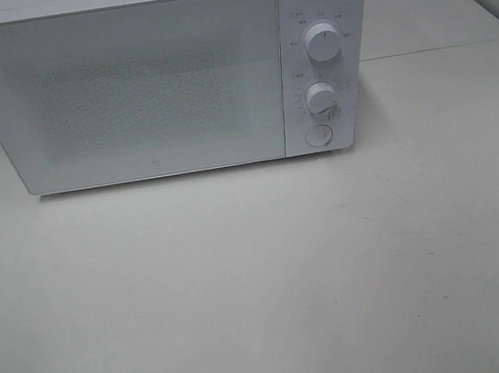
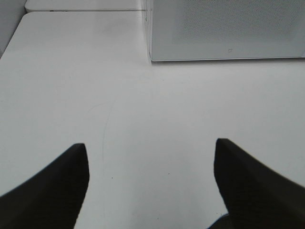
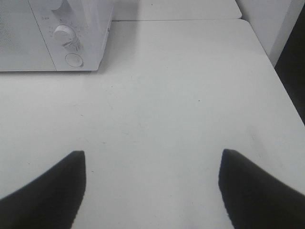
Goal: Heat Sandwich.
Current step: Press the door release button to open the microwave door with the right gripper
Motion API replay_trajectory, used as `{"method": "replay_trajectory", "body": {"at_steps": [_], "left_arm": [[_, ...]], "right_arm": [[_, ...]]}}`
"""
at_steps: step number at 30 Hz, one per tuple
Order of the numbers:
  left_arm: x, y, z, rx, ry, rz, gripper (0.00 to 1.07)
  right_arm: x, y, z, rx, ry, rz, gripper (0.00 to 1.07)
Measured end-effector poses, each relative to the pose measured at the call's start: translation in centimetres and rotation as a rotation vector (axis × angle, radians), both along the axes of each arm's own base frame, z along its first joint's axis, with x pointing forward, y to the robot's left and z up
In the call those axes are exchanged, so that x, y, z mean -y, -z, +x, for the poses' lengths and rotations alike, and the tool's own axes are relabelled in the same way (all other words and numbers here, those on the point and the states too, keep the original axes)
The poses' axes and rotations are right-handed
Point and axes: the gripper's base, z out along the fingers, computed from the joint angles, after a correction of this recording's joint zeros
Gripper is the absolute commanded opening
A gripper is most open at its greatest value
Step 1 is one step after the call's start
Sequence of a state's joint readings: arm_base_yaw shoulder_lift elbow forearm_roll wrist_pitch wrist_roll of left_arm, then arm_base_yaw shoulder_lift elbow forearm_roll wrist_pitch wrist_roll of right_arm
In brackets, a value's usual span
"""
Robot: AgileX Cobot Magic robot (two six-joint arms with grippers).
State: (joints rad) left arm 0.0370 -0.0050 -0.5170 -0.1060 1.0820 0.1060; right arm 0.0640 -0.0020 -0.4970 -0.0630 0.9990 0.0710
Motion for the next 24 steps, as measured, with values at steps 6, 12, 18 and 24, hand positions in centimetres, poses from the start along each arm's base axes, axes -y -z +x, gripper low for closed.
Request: {"method": "replay_trajectory", "body": {"at_steps": [6, 12, 18, 24], "left_arm": [[0.0, 0.0, 0.0, 0.0, 0.0, 0.0, 0.7], [0.0, 0.0, 0.0, 0.0, 0.0, 0.0, 0.7], [0.0, 0.0, 0.0, 0.0, 0.0, 0.0, 0.7], [0.0, 0.0, 0.0, 0.0, 0.0, 0.0, 0.7]], "right_arm": [[0.0, 0.0, 0.0, 0.0, 0.0, 0.0, 0.75], [0.0, 0.0, 0.0, 0.0, 0.0, 0.0, 0.75], [0.0, 0.0, 0.0, 0.0, 0.0, 0.0, 0.75], [0.0, 0.0, 0.0, 0.0, 0.0, 0.0, 0.75]]}}
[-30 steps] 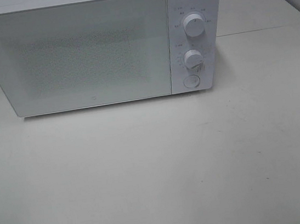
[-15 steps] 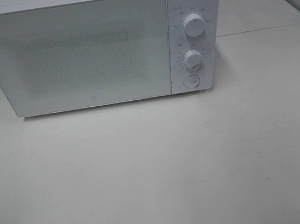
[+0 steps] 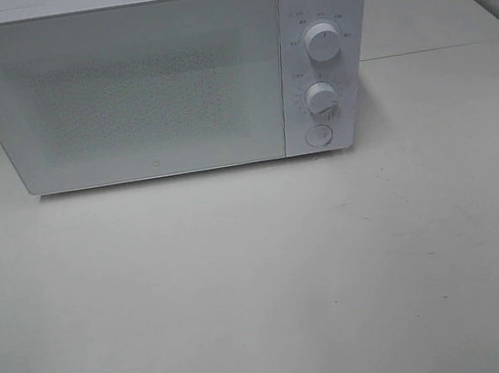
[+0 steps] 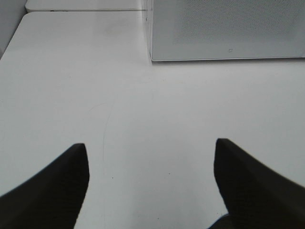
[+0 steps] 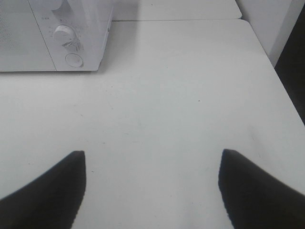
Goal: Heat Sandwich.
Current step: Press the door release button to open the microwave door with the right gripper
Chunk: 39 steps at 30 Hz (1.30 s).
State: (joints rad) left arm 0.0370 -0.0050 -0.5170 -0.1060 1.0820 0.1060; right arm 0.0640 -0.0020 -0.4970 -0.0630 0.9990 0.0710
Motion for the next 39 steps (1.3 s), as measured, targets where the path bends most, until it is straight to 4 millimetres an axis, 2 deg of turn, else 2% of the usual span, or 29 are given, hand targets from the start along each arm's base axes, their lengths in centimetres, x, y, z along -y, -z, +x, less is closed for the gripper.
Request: {"method": "replay_trajectory", "body": {"at_steps": [10, 15, 17, 20, 21, 23, 24, 25, 27, 29, 30, 34, 36, 39], "left_arm": [[0.0, 0.0, 0.0, 0.0, 0.0, 0.0, 0.7], [0.0, 0.0, 0.0, 0.0, 0.0, 0.0, 0.7], [0.0, 0.0, 0.0, 0.0, 0.0, 0.0, 0.7], [0.0, 0.0, 0.0, 0.0, 0.0, 0.0, 0.7], [0.0, 0.0, 0.0, 0.0, 0.0, 0.0, 0.7], [0.0, 0.0, 0.0, 0.0, 0.0, 0.0, 0.7], [0.0, 0.0, 0.0, 0.0, 0.0, 0.0, 0.7], [0.0, 0.0, 0.0, 0.0, 0.0, 0.0, 0.7], [0.0, 0.0, 0.0, 0.0, 0.0, 0.0, 0.7], [0.0, 0.0, 0.0, 0.0, 0.0, 0.0, 0.7], [0.0, 0.0, 0.0, 0.0, 0.0, 0.0, 0.7], [0.0, 0.0, 0.0, 0.0, 0.0, 0.0, 0.7], [0.0, 0.0, 0.0, 0.0, 0.0, 0.0, 0.7], [0.0, 0.0, 0.0, 0.0, 0.0, 0.0, 0.7]], "right_arm": [[0.1, 0.0, 0.0, 0.0, 0.007, -0.004, 0.75], [0.4, -0.8, 0.3, 0.041, 0.037, -0.026, 0.75], [0.4, -2.2, 1.6, 0.123, 0.037, -0.041, 0.75], [0.3, -2.8, 2.7, 0.166, 0.027, -0.044, 0.75], [0.1, -3.4, 4.0, 0.197, 0.016, -0.046, 0.75], [-0.1, -4.1, 5.3, 0.24, 0.005, -0.048, 0.75], [-0.1, -4.1, 5.3, 0.24, 0.005, -0.048, 0.75], [-0.3, -4.6, 6.7, 0.278, -0.007, -0.049, 0.75], [-0.4, -4.9, 7.9, 0.3, -0.017, -0.049, 0.75], [-0.7, -5.0, 9.8, 0.306, -0.03, -0.05, 0.75], [-0.7, -5.0, 9.8, 0.306, -0.03, -0.05, 0.75], [-0.9, -4.2, 12.4, 0.233, -0.041, -0.067, 0.75], [-0.9, -4.0, 12.8, 0.222, -0.043, -0.074, 0.75], [-1.1, -3.5, 14.6, 0.22, -0.06, -0.095, 0.75]]}}
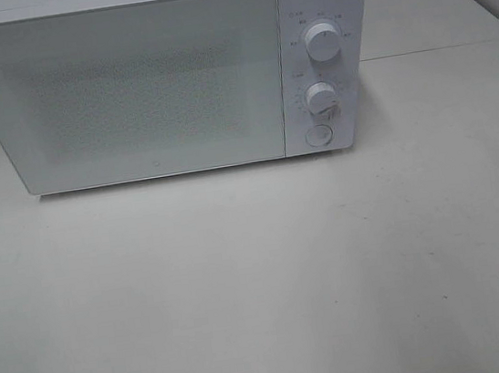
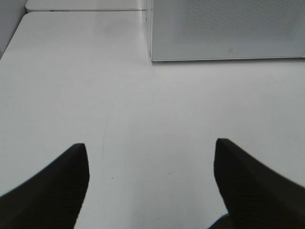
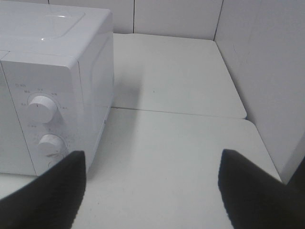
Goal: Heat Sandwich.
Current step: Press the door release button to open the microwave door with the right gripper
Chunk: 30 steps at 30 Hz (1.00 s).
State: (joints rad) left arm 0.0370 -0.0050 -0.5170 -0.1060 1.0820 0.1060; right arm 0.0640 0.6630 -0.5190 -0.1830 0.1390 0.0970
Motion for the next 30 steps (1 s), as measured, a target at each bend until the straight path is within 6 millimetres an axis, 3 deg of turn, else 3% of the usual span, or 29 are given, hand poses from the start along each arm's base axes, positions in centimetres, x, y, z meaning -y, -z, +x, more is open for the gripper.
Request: {"method": "replay_trajectory", "body": {"at_steps": [12, 14, 15, 16, 18, 19, 20, 23, 30], "left_arm": [[0.0, 0.0, 0.0, 0.0, 0.0, 0.0, 0.7], [0.0, 0.0, 0.0, 0.0, 0.0, 0.0, 0.7], [0.0, 0.0, 0.0, 0.0, 0.0, 0.0, 0.7], [0.0, 0.0, 0.0, 0.0, 0.0, 0.0, 0.7], [0.0, 0.0, 0.0, 0.0, 0.0, 0.0, 0.7], [0.0, 0.0, 0.0, 0.0, 0.0, 0.0, 0.7], [0.0, 0.0, 0.0, 0.0, 0.0, 0.0, 0.7], [0.0, 0.0, 0.0, 0.0, 0.0, 0.0, 0.7], [0.0, 0.0, 0.0, 0.0, 0.0, 0.0, 0.7]], "right_arm": [[-1.1, 2.9, 5.2, 0.106, -0.08, 0.029, 0.66], [-1.3, 3.5, 6.3, 0.114, -0.085, 0.067, 0.6], [-1.4, 3.8, 6.7, 0.115, -0.085, 0.09, 0.51], [-1.4, 3.8, 6.7, 0.115, -0.085, 0.09, 0.51], [-1.5, 4.3, 7.3, 0.107, -0.08, 0.146, 0.37], [-1.6, 4.8, 7.8, 0.092, -0.076, 0.195, 0.22], [-1.6, 4.8, 7.8, 0.092, -0.076, 0.195, 0.22], [-1.8, 6.1, 8.6, 0.032, -0.079, 0.249, 0.0], [-3.0, 7.1, 9.2, -0.002, -0.143, 0.269, 0.0]]}}
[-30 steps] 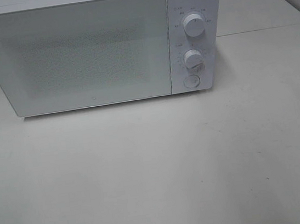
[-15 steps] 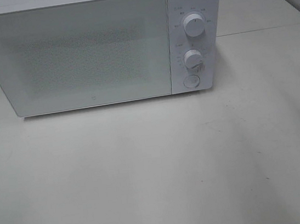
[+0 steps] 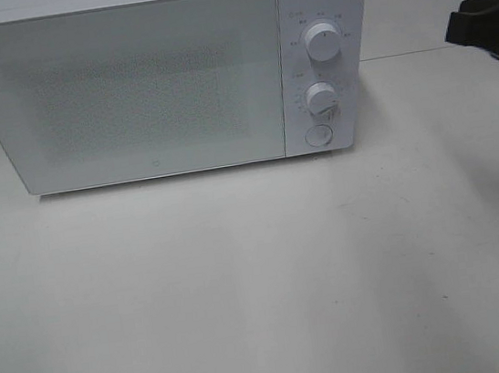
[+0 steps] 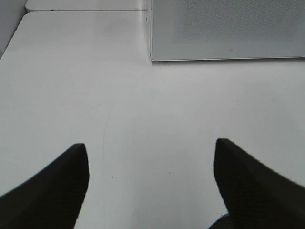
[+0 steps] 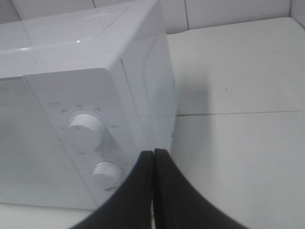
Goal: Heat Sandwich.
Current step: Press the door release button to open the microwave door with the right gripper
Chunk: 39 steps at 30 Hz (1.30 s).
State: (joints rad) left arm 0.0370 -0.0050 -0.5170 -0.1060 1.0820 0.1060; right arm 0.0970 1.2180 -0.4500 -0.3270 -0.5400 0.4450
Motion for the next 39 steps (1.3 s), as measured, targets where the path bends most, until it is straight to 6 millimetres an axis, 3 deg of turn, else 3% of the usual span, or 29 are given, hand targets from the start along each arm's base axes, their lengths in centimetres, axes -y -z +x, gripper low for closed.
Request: {"method": "replay_trajectory", "body": {"at_steps": [8, 23, 28, 39], "left_arm": [[0.0, 0.0, 0.0, 0.0, 0.0, 0.0, 0.7], [0.0, 0.0, 0.0, 0.0, 0.0, 0.0, 0.7], [0.0, 0.0, 0.0, 0.0, 0.0, 0.0, 0.7], [0.0, 0.0, 0.0, 0.0, 0.0, 0.0, 0.7]], "right_arm": [[-5.0, 3.7, 0.7, -0.116, -0.164, 0.014, 0.0], [-10.7, 9.7, 0.5, -0.15, -0.127, -0.05, 0.0], [-11.9, 11.3, 0.4, -0.148, -0.135, -0.111, 0.0], [-13.6, 14.7, 3.2, -0.093, 0.082, -0.092, 0.0]]}}
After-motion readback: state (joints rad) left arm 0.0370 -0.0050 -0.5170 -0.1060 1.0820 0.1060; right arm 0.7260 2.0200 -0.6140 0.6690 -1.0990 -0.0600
